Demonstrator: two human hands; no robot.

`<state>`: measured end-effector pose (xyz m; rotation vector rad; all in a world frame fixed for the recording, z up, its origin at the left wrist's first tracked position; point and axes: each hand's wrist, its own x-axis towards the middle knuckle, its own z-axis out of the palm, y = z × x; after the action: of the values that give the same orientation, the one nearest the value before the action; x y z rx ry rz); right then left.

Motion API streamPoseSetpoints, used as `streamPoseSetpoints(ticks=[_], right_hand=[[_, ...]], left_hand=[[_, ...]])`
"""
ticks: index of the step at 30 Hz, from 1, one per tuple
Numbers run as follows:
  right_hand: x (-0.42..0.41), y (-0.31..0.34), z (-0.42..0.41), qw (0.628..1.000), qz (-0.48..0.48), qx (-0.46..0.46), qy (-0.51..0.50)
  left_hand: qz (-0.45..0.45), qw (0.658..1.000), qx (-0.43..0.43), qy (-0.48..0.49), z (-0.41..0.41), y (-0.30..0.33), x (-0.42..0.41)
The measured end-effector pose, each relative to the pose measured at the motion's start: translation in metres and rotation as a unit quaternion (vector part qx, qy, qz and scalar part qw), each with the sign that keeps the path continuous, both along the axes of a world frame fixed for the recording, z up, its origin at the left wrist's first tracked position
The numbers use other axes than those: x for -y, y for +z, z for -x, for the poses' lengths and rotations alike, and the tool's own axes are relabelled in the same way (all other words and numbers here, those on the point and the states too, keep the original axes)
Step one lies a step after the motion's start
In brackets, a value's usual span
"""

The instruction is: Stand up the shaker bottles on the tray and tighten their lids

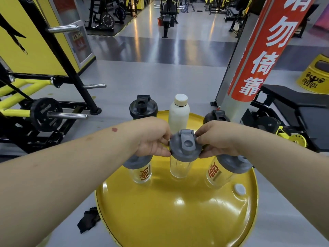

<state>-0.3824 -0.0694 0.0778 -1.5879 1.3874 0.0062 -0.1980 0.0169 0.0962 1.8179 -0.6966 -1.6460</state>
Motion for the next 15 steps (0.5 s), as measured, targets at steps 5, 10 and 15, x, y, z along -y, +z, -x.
streamPoseSetpoints(ticks=[5, 10, 15], right_hand=[[-0.007, -0.002, 0.002, 1.0, 0.001, -0.002, 0.004], [-0.009, -0.007, 0.0, 0.999, 0.014, -0.023, 0.023], [-0.009, -0.009, -0.001, 0.998, 0.022, -0.045, 0.047]], left_hand=[[-0.002, 1.0, 0.002, -0.027, -0.004, -0.006, -0.002], [-0.006, 0.999, 0.025, -0.025, -0.007, -0.01, -0.004], [-0.007, 0.999, 0.038, -0.015, -0.008, -0.015, -0.002]])
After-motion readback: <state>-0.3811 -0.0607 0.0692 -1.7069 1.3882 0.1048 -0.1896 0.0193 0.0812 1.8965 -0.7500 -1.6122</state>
